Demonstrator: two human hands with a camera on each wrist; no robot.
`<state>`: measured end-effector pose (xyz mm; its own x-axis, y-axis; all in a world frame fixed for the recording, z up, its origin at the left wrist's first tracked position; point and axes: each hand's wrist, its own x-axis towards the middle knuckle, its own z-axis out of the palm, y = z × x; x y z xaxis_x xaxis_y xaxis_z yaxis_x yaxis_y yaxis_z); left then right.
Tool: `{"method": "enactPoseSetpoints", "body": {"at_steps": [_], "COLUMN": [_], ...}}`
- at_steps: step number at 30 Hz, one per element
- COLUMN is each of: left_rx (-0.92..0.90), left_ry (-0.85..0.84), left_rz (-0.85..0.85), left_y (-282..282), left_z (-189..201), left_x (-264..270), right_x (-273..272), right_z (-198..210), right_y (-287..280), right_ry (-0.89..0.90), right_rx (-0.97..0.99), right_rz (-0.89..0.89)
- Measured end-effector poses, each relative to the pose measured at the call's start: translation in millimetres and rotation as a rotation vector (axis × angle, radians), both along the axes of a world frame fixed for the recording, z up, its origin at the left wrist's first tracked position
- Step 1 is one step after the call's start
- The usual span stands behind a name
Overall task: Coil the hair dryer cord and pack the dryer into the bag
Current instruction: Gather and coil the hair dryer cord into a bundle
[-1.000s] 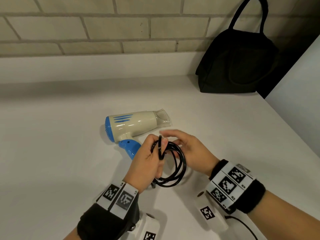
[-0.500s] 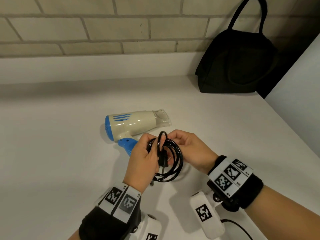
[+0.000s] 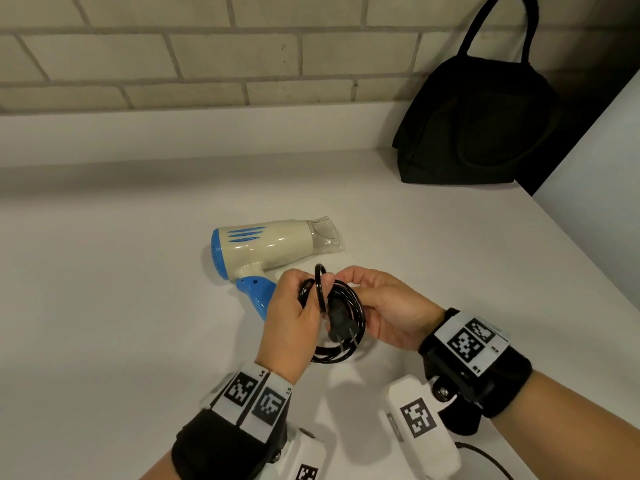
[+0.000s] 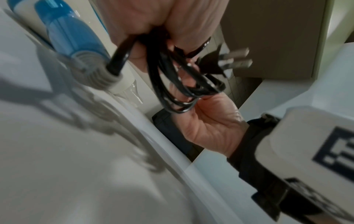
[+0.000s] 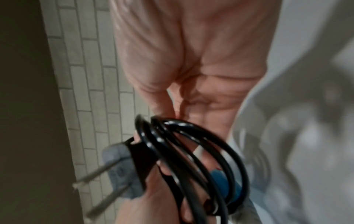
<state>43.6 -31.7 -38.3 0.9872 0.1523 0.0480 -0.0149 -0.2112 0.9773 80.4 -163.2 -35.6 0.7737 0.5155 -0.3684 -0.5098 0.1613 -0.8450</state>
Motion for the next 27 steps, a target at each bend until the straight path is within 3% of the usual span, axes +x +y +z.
{"method": "enactPoseSetpoints", "body": {"at_steps": [6, 10, 13, 21, 27], "left_rx": [-0.098, -0.191, -0.247, -0.211, -0.408], "left_ry": [0.051, 0.019, 0.013, -0.043, 0.062], "left_rz": [0.061, 0.093, 0.078, 0.009, -0.153], "left_y": [1, 1, 1, 4, 4], "left_z": [0, 1, 1, 7, 14], "left_x": [1, 5, 7, 3, -7], "right_x": [-8, -28, -37, -42, -38], "right_z": [12, 21, 19, 8, 0], "right_y": [1, 0, 3, 11, 10], "right_ry": [-0.239, -0.507, -0.701, -0.807, -0.754], "right_rx": [-0.186, -0.182, -0.297, -0.540, -0.385], "right_rz": [-0.025, 0.183, 0.187, 0.007, -0.154]}}
